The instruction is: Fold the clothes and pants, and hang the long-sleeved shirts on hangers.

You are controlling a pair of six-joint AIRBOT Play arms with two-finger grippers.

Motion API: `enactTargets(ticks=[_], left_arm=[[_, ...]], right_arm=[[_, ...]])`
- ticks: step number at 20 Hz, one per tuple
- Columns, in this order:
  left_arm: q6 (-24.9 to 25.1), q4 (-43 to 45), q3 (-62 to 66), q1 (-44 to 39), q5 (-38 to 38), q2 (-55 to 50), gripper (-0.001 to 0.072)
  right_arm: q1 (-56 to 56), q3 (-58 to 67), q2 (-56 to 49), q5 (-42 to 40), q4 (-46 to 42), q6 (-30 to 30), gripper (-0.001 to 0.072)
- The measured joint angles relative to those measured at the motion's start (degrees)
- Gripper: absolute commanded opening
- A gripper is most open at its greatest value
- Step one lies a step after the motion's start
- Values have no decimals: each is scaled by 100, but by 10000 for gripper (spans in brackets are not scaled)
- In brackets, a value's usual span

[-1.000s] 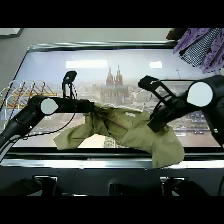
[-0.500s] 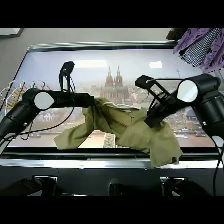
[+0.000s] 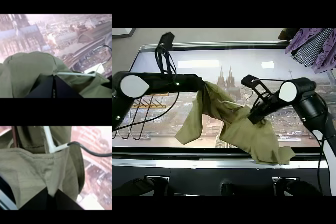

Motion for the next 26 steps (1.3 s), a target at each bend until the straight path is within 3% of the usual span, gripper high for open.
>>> enactTargets(ticks=[5, 8, 9, 10, 12, 13, 18, 26], left_arm=[[-2, -284, -570, -345, -870, 219, 24], [-133, -431, -1735, -616, -533, 533, 28], [-162, -549, -2057, -662, -328, 616, 66], [-177, -671, -2312, -695, -107, 678, 183], [-208, -857, -2579, -719, 225, 756, 523], [-155, -907, -2618, -691, 302, 780, 616], [595, -1029, -2192, -133, -59, 953, 617], [3484, -702, -1821, 546, -1462, 1167, 617]], right_arm=[[0, 68, -2, -570, 264, 131, 28], [0, 107, 173, -494, 431, 79, 28], [2, 111, 245, -402, 459, 24, 28], [2, 116, 306, -317, 483, -26, 28], [0, 120, 391, -144, 516, -188, 28], [2, 120, 415, -81, 518, -337, 28], [0, 120, 466, -22, 540, -1746, 28], [0, 118, 284, -133, 802, -3759, 29]])
